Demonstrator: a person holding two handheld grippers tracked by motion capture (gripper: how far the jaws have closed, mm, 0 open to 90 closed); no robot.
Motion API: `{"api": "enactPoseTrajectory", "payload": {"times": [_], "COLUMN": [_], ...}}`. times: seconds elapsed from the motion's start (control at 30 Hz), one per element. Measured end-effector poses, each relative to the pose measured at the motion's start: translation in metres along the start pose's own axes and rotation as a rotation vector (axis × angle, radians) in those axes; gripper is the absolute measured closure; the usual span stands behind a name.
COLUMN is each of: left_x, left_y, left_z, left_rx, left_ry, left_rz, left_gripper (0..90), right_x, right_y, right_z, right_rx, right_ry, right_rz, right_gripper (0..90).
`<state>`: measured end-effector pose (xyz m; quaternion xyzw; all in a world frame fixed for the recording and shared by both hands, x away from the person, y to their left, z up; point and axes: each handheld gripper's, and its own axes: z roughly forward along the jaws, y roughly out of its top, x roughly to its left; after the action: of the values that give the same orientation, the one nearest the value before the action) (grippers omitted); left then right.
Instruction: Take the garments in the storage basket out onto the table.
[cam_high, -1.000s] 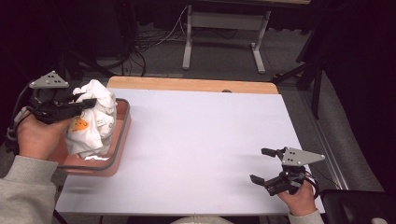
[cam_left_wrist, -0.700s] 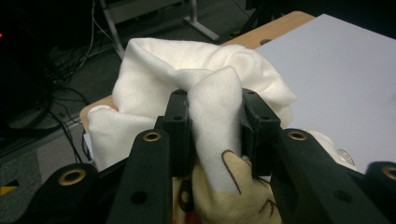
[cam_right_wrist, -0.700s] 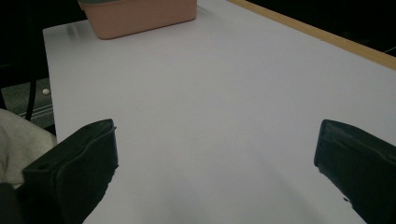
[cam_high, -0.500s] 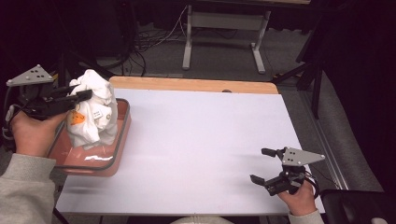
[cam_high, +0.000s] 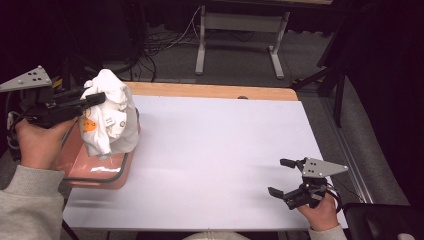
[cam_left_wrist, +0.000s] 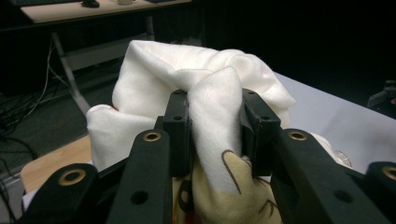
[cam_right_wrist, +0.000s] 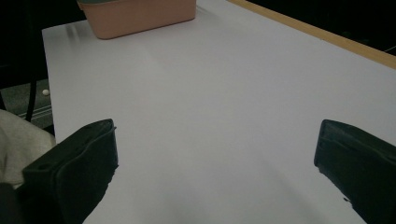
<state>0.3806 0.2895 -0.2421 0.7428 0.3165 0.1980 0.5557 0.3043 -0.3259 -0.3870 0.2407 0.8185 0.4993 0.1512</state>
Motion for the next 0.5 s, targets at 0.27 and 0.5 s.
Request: {"api": "enactPoseTrajectory", "payload": {"times": [0.27,0.5], "left_x": [-0.012,-0.022], "left_y": [0.004,0.006], "left_z": [0.012,0.029], "left_rx": [-0.065,-0.085], "left_ry": [-0.073,-0.135], "left_rz": [0.020,0.032], "left_gripper": [68.0,68.0], "right_x": [0.000,0.000], "right_y": [0.000,0.000], "right_z": [-0.001,-0.002], "right_rx": [-0.005,-0.006], "right_ry": [-0.001,-0.002], "right_rz": [0.000,-0.001], "right_gripper": [0.0,0.0]}}
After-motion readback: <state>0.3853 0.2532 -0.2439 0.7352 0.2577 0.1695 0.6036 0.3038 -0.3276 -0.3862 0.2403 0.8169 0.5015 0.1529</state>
